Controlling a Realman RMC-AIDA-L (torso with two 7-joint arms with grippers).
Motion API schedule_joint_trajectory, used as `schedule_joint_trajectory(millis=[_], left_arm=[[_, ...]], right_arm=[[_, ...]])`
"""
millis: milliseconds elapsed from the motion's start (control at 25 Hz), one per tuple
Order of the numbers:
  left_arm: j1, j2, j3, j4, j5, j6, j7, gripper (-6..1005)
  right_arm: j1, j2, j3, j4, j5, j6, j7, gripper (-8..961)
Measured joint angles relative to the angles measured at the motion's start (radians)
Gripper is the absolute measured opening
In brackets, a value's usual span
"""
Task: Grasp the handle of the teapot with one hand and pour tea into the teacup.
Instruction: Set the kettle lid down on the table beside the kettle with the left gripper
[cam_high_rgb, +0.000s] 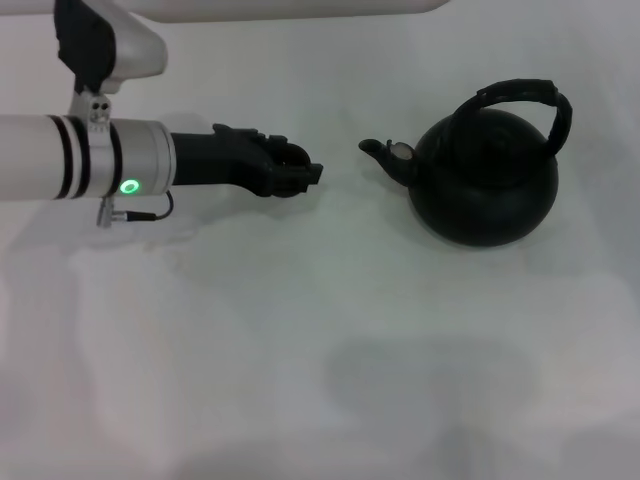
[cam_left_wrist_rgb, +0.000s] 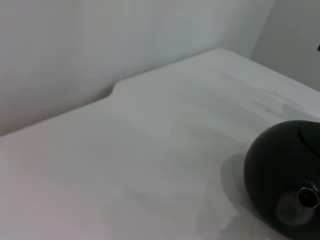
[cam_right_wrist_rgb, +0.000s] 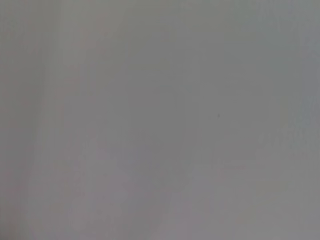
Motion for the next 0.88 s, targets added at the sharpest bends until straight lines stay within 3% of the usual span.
schedule_joint_trajectory(millis=[680, 880], left_arm=[[-0.071, -0.008, 0.005, -0.105, -0.024, 0.024, -0.003, 683], [-0.084, -0.010, 0.060, -0.116, -0.042, 0.028, -0.012, 682]], right_arm=[[0.000, 0.000, -0.002, 0.000, -0.001, 0.018, 0.001, 874], [0.002, 0.000, -0.002, 0.000, -0.002, 0.027, 0.001, 873]])
